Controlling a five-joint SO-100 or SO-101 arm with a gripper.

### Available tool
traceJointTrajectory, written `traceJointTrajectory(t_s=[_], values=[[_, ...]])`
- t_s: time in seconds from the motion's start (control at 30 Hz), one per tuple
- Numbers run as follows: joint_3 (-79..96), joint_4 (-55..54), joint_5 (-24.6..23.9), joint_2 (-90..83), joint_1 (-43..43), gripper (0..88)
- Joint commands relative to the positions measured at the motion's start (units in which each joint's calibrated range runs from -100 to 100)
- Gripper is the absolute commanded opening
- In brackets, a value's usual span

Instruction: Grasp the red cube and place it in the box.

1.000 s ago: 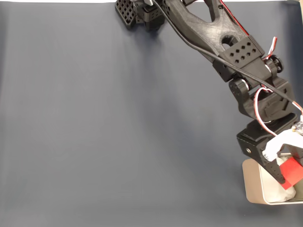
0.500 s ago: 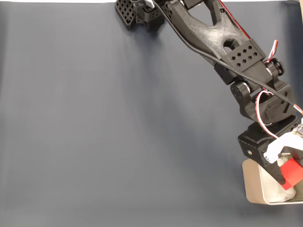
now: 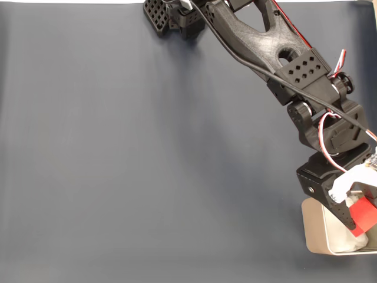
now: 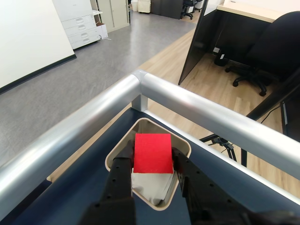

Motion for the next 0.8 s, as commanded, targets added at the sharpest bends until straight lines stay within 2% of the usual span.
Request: traceJointTrajectory(t_s=[0.0, 0.23, 0.37, 0.53, 0.77], values=[[-3.52, -0.18, -0.24, -0.79, 0.01, 1.6], [-4.25, -0.26, -0.39, -1.05, 0.08, 24.1], [-4.43, -0.26, 0.10, -1.05, 0.22, 31.4], [-4.52, -0.75, 0.49, -1.05, 0.36, 38.0], [-3.70, -1.65, 1.12, -1.05, 0.79, 40.5]])
